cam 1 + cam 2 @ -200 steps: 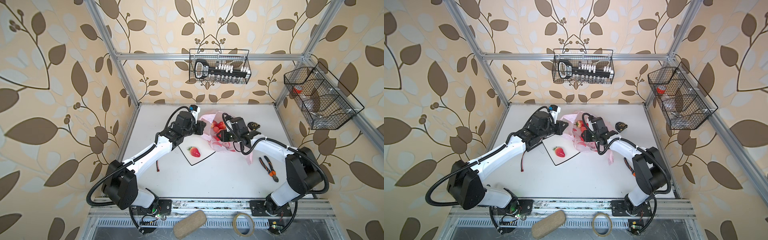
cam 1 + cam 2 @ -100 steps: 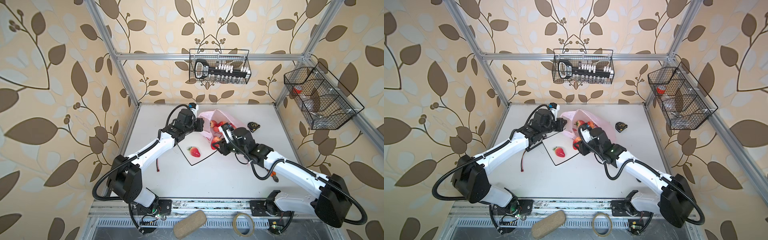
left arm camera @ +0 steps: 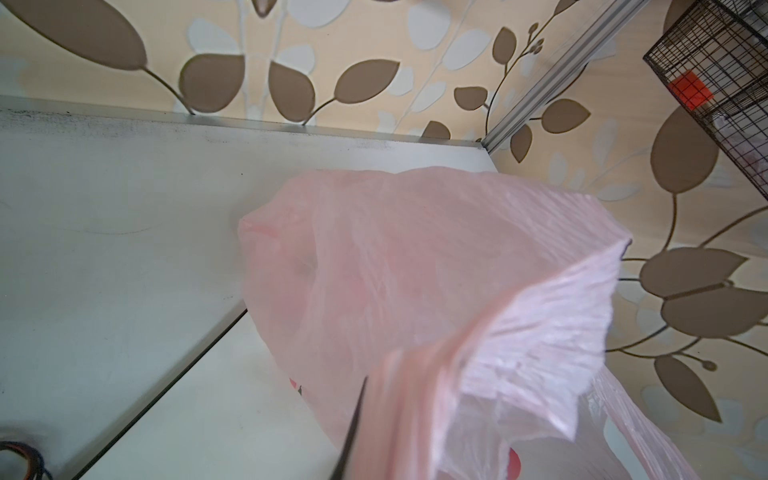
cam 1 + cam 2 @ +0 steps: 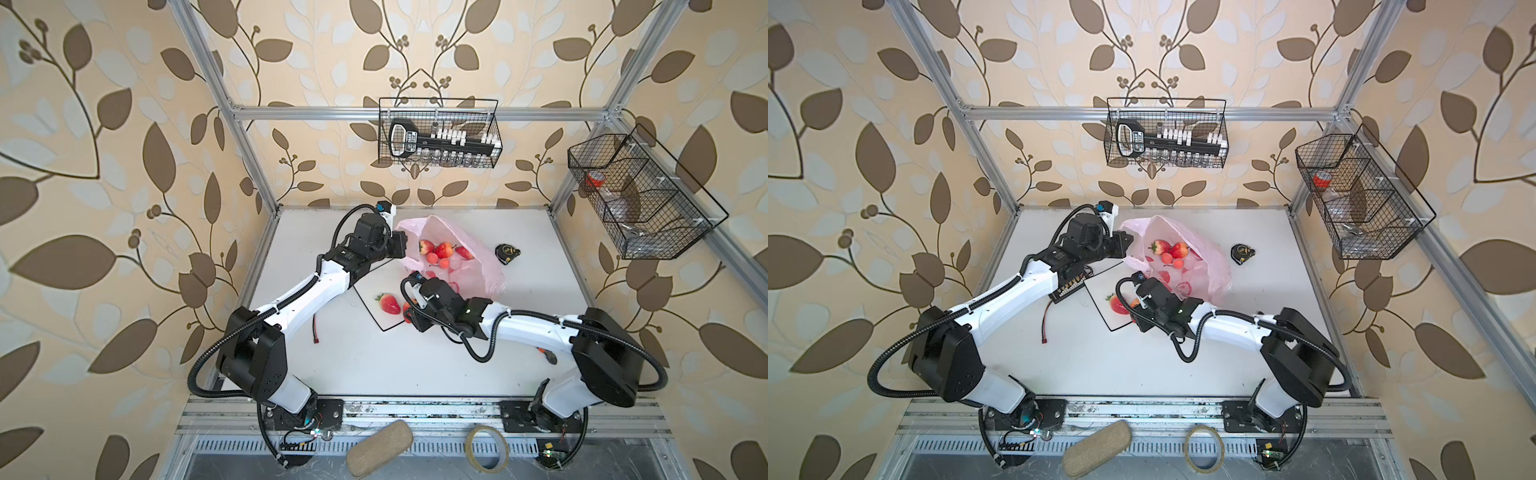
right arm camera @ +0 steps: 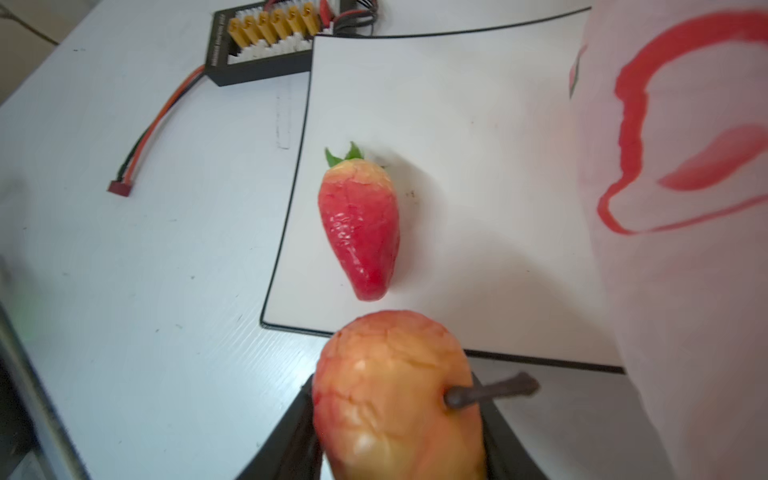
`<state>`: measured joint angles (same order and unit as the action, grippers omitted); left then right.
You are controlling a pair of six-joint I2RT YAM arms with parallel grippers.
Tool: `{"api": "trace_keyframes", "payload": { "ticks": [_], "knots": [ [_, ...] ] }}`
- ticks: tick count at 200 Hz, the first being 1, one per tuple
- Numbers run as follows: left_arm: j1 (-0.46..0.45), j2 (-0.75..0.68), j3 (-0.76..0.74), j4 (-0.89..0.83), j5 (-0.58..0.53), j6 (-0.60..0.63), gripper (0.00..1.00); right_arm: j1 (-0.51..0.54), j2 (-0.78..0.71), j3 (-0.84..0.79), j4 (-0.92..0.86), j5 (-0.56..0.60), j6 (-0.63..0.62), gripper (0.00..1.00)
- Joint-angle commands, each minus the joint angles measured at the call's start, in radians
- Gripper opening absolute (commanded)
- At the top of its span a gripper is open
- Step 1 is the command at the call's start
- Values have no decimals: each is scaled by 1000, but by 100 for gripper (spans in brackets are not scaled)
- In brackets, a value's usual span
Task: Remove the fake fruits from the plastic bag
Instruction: 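Lift the pear out of the bag over the white board with the right gripper, then lower the pear beside the strawberry on the board and open the right gripper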
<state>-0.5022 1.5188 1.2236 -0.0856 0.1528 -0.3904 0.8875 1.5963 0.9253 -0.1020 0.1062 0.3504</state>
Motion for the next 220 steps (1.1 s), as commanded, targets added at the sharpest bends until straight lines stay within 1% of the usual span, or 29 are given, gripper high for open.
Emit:
{"api": "trace_keyframes", "payload": {
  "ticks": [1, 55, 86, 99, 112, 128, 144, 163, 191, 220],
  "knots": [
    [8, -20, 33, 14, 18, 20, 0, -3, 51, 62, -13, 61, 89, 32],
    [8, -27, 31, 14, 35, 18, 0, -44, 157, 123, -36, 79, 159, 33],
    [8, -29, 26, 23, 40, 12, 0, -50, 190, 130, -10, 46, 177, 34],
    [8, -29, 27, 23, 41, 12, 0, -49, 201, 132, -3, 32, 177, 36],
    [8, -29, 25, 23, 39, 14, 0, -50, 207, 130, 3, 22, 174, 40],
    [8, -31, 26, 21, 37, 14, 0, -50, 208, 131, 5, 17, 171, 50],
    [9, -35, 28, 18, 40, 14, 0, -49, 195, 133, 1, 26, 166, 59],
    [8, -38, 32, 18, 38, 16, 0, -49, 165, 129, -12, 39, 151, 64],
    [8, -37, 31, 18, 35, 18, 0, -44, 87, 96, -35, 50, 120, 67],
    [8, -37, 31, 21, 33, 20, 0, -22, -37, 30, -39, 32, 57, 66]
  ]
}}
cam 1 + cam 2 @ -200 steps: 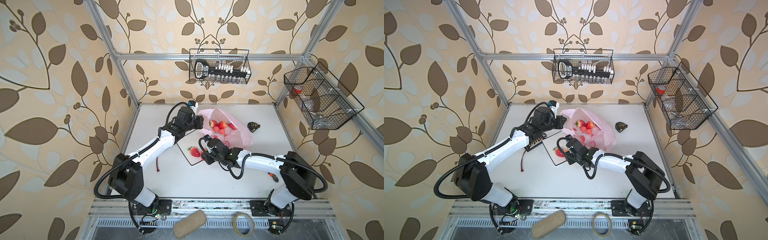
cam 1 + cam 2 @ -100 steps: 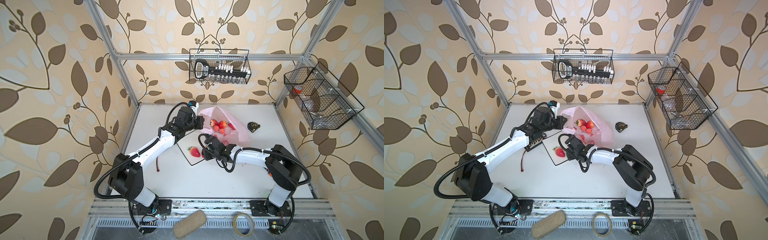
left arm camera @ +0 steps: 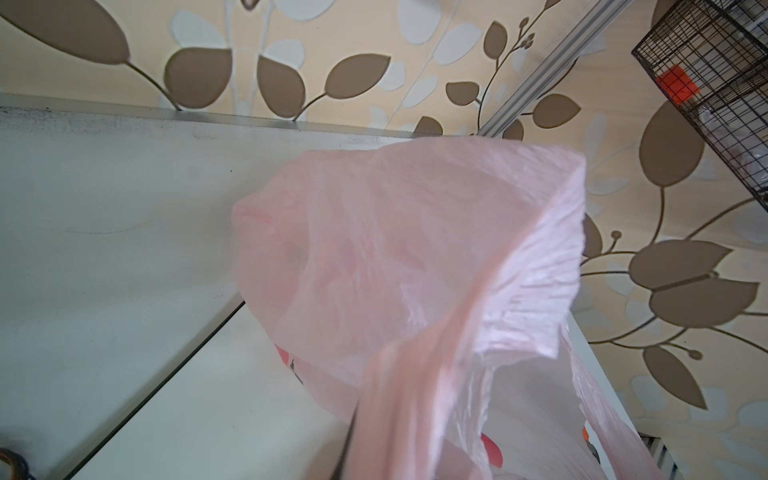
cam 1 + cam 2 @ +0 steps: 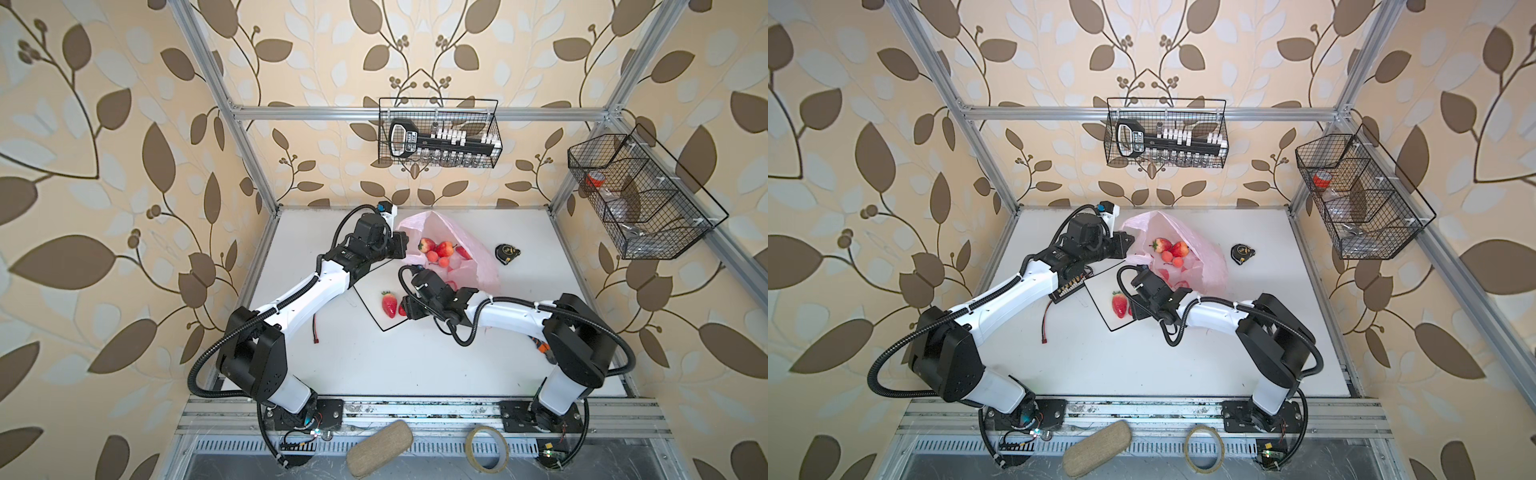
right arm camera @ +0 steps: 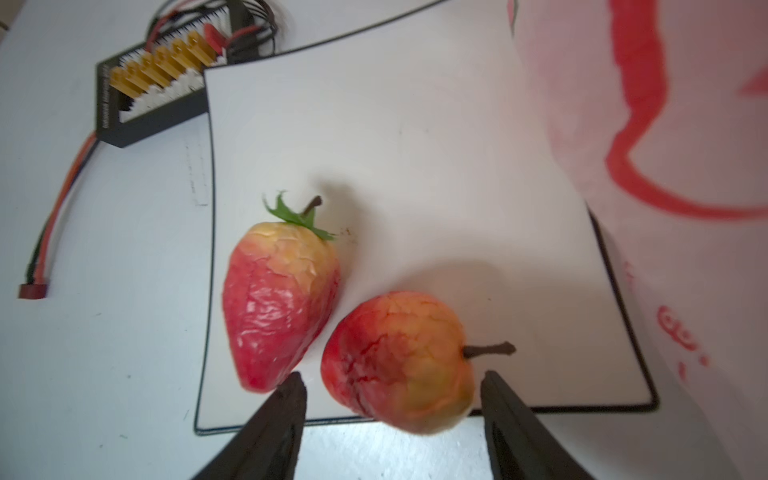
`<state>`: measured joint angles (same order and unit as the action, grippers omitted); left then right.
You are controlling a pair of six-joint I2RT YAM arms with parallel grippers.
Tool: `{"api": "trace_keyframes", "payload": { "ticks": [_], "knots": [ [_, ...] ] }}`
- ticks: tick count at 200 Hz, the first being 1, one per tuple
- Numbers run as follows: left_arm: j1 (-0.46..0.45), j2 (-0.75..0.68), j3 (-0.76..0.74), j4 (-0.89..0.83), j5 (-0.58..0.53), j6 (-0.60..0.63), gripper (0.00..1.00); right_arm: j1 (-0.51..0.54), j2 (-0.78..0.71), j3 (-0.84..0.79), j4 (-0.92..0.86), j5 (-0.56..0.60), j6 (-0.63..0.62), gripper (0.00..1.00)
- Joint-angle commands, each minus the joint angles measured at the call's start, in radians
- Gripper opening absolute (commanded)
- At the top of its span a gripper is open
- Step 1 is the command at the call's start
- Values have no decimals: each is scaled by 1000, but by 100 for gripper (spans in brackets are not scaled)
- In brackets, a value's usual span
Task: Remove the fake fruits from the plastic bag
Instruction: 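Lower the pear beside the strawberry on the board and open the right gripper, then move the open right gripper back into the bag above the fruits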
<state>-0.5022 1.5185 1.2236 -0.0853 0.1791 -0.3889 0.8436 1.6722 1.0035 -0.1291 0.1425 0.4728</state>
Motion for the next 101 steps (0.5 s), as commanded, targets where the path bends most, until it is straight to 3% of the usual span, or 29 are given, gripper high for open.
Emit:
{"api": "trace_keyframes", "payload": {
  "ticks": [1, 48, 86, 101],
  "knots": [
    [8, -37, 30, 21, 8, 19, 0, 23, -119, -52, -11, -7, -69, 66],
    [8, -35, 31, 21, 7, 24, 0, 55, -400, -177, 38, -78, -171, 57],
    [8, -34, 32, 22, 11, 23, 0, 38, -499, -176, 26, 108, -155, 41],
    [8, -36, 33, 19, 11, 25, 0, -5, -484, -154, 27, 120, -94, 38]
  ]
}}
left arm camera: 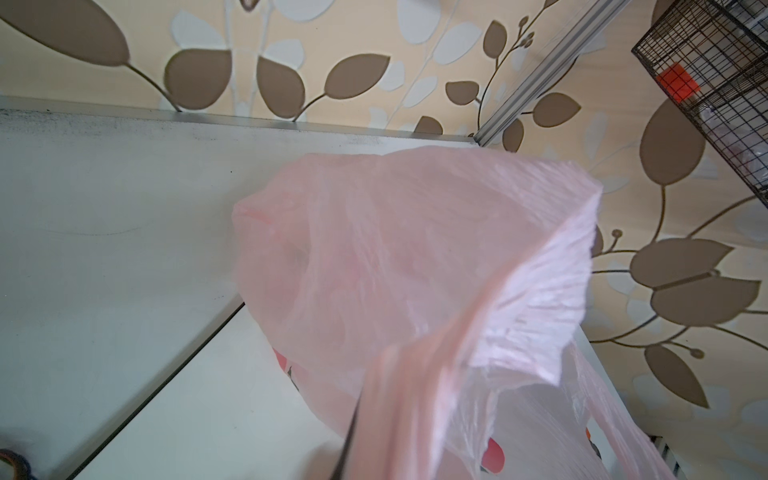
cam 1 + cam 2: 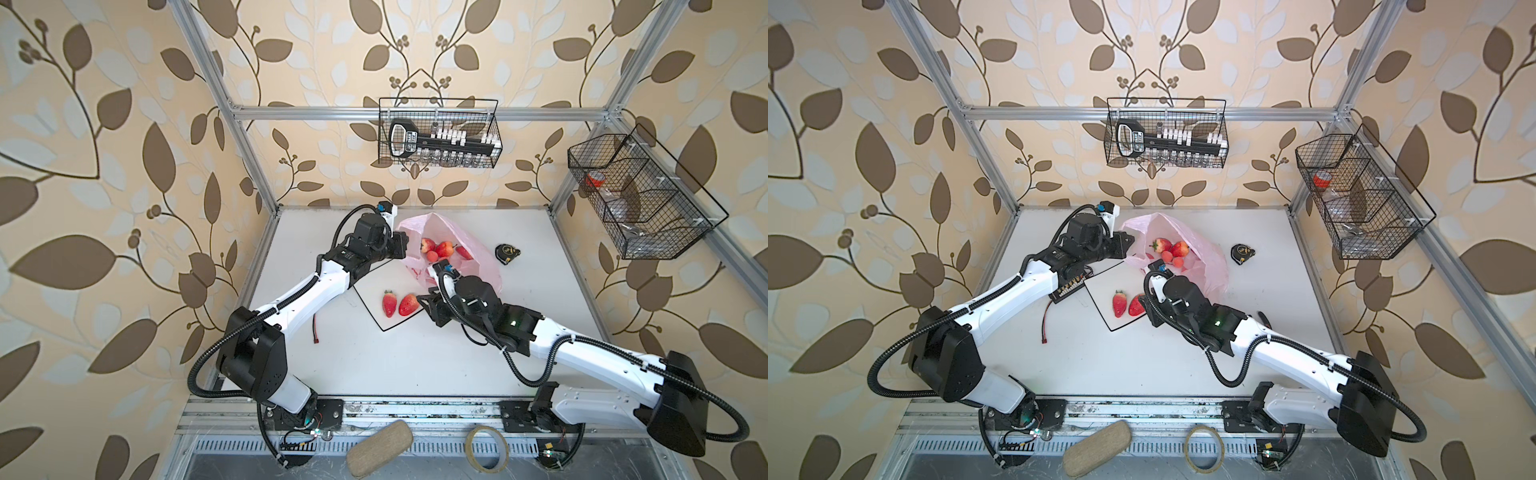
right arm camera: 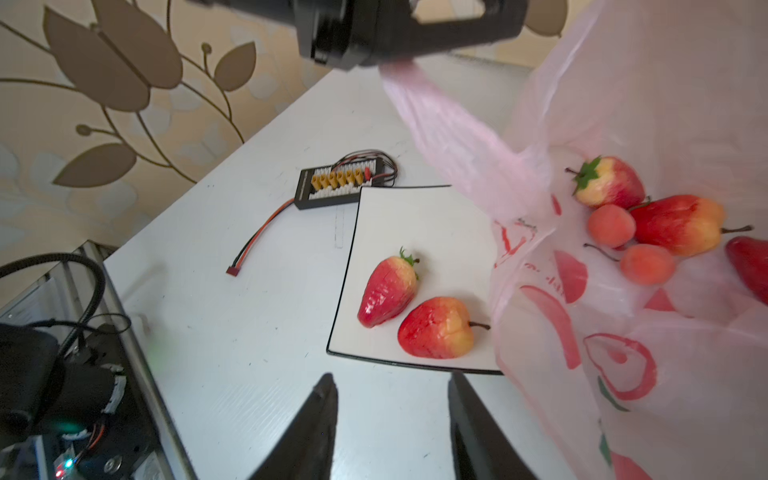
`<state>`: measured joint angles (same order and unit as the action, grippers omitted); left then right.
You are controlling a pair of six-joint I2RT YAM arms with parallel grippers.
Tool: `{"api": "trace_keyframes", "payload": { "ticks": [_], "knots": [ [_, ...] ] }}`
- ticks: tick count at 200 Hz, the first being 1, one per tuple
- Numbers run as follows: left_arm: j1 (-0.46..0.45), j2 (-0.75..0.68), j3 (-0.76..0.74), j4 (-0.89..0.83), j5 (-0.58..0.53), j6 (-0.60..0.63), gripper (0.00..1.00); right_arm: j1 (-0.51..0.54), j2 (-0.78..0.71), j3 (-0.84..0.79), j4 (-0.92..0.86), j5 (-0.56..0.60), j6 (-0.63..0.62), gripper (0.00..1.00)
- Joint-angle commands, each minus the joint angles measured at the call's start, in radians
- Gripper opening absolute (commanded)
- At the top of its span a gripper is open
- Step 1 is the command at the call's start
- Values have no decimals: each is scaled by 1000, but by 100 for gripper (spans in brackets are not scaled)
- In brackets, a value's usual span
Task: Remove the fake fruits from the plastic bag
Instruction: 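Move the open right gripper back into the bag above the fruits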
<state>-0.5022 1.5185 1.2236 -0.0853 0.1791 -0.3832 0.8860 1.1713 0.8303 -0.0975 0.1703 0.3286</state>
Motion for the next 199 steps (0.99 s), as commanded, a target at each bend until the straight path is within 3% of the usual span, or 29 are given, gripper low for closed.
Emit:
{"api": "trace_keyframes", "payload": {
  "ticks": [1, 68, 105, 199],
  "knots": [
    [8, -37, 33, 18, 12, 19, 0, -50, 19, 21, -5, 92, 56, 38],
    [8, -69, 12, -48, 5, 97, 0, -134, 217, 123, 12, 224, 283, 35],
    [8, -107, 9, -78, 24, 136, 0, -180, 382, 241, -56, 276, 383, 44],
    [8, -107, 14, -74, 75, 165, 0, -314, 717, 422, -81, 264, 413, 58]
  ]
}}
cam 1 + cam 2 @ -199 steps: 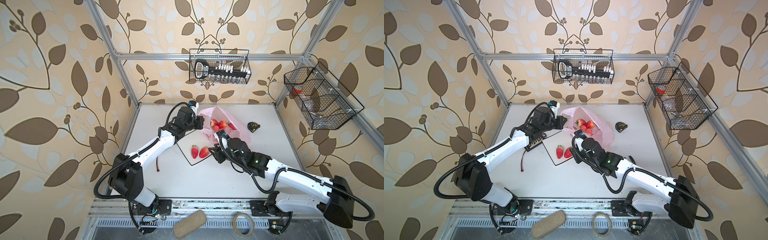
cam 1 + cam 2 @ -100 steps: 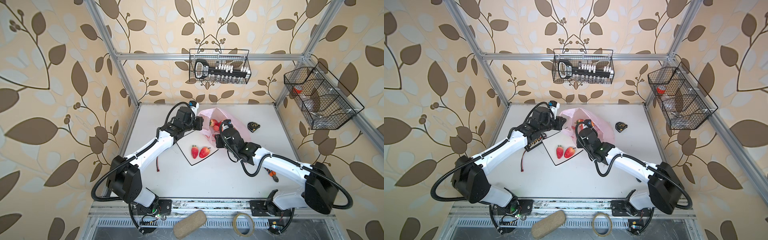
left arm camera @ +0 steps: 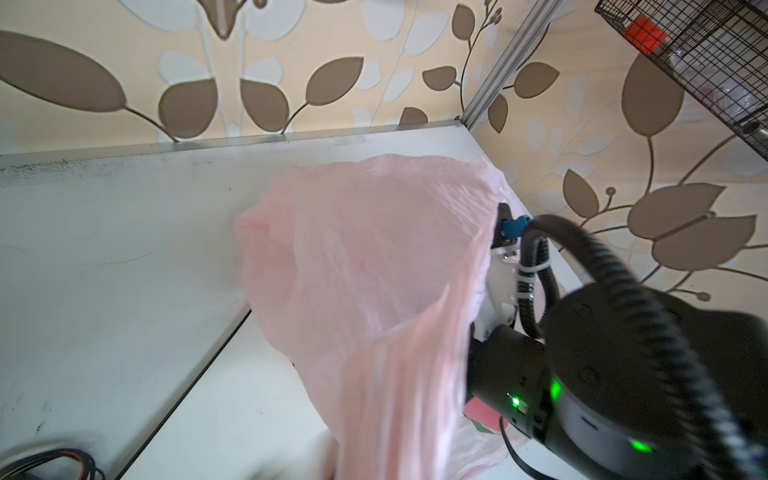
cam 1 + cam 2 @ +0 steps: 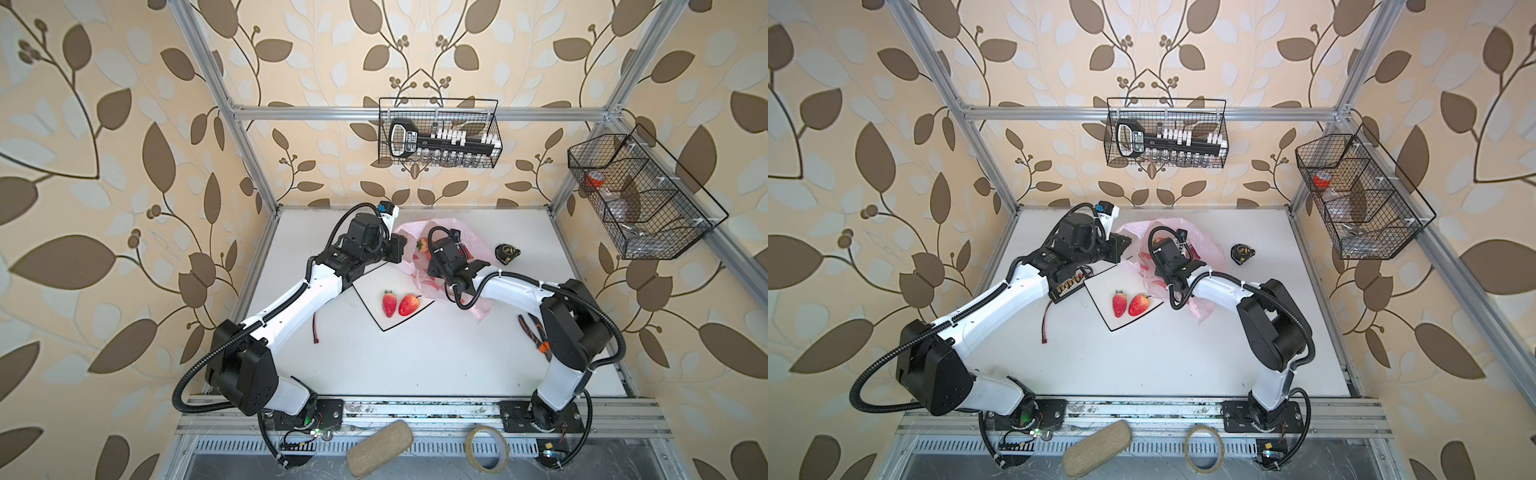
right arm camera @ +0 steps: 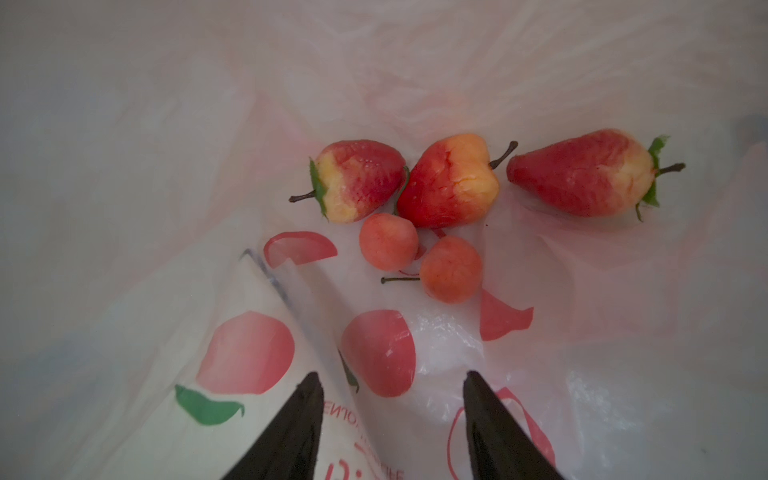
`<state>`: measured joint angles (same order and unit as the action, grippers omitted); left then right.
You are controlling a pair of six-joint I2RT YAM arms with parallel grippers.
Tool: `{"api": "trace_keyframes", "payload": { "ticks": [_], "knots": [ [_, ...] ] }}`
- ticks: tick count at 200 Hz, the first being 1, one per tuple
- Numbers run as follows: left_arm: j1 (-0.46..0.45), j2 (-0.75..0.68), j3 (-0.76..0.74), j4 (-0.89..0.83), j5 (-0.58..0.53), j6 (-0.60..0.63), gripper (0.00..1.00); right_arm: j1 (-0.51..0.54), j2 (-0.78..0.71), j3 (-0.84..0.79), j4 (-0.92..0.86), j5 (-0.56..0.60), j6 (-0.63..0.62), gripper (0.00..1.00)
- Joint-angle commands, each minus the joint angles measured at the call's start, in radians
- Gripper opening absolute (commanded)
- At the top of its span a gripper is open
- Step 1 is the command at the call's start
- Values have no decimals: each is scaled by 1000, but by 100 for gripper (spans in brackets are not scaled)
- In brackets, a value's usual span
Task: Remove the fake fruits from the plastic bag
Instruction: 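Move the open right gripper back into the bag above the fruits, then close the right gripper on a small round fake peach in the bag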
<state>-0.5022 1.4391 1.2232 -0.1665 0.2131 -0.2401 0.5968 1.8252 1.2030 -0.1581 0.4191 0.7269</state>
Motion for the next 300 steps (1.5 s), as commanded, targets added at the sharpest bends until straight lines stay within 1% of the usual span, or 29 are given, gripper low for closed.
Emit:
{"api": "trace_keyframes", "payload": {
  "ticks": [1, 51, 88, 131, 171, 209, 243, 278, 300],
  "knots": [
    [8, -27, 15, 7, 42, 22, 0, -26, 66, 52, -20, 16, 15, 58],
    [8, -11, 26, 7, 64, 15, 0, -59, 178, 136, -5, 6, 11, 59],
    [8, -9, 27, 7, 65, 12, 0, -81, 226, 177, -52, 30, 47, 56],
    [8, -8, 19, 10, 68, 3, 0, -129, 273, 189, -42, -33, 60, 54],
    [8, -11, 16, 14, 65, -3, 0, -140, 299, 216, -35, -64, 37, 51],
    [8, -9, 12, 22, 59, -7, 0, -142, 291, 225, -33, -74, 33, 43],
    [8, -6, 7, 30, 56, -13, 0, -142, 249, 195, -25, -87, 10, 40],
    [8, -5, 7, 41, 57, -19, 0, -144, 213, 152, -17, -125, 6, 28],
    [8, -5, 7, 42, 59, -19, 0, -144, 180, 127, -8, -147, 8, 27]
  ]
}}
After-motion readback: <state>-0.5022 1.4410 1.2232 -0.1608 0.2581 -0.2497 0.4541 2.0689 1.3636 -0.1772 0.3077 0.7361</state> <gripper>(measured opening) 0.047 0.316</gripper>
